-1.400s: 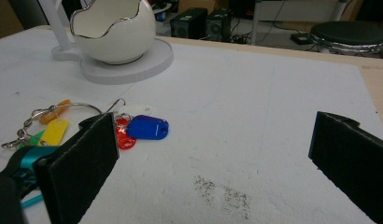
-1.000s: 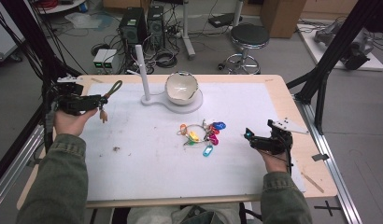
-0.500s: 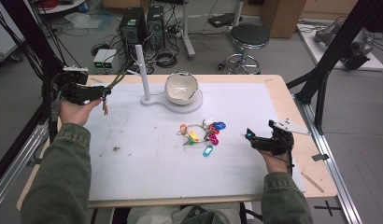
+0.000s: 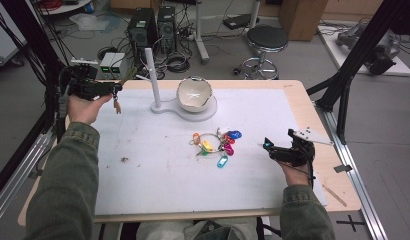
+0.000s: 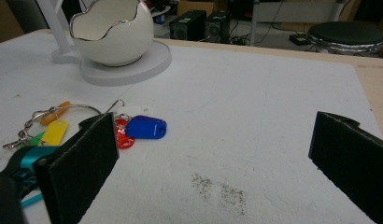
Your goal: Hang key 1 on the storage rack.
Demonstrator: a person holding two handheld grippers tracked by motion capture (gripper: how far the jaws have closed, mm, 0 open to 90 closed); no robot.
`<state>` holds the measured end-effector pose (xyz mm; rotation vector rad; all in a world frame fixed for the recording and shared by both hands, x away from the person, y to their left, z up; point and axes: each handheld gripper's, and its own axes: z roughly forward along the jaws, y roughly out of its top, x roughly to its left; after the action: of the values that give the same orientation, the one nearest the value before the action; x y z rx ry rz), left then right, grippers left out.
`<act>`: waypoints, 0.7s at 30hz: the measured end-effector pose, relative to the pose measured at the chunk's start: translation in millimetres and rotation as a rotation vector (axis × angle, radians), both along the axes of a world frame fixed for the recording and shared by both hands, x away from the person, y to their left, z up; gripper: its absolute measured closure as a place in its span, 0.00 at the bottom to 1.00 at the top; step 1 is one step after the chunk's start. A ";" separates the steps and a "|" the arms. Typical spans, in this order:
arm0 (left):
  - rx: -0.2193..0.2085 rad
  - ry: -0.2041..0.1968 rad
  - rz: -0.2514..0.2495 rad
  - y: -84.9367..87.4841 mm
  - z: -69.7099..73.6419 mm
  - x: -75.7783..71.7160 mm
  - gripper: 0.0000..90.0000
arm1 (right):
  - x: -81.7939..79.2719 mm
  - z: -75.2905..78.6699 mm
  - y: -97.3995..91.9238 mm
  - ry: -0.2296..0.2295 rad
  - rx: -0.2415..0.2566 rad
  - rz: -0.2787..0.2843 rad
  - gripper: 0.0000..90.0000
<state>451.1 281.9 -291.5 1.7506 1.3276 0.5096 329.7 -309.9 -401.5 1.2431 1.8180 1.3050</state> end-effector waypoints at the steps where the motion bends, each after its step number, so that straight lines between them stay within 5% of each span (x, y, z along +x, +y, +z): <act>1: 0.004 0.007 0.004 0.5 -0.8 2.7 0.75 | 0.0 0.0 0.0 0.000 0.000 0.000 0.01; 14: -0.105 0.052 0.026 6.8 -15.2 21.4 0.75 | -2.5 -1.4 -2.3 0.007 0.000 -0.006 0.01; 21: -0.077 0.064 0.011 -1.7 -19.5 23.6 0.75 | -3.9 -1.1 -3.8 0.006 0.002 -0.009 0.01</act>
<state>474.7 280.2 -311.1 1.7092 1.3845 0.4061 325.9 -313.8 -402.6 1.2567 1.8133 1.2999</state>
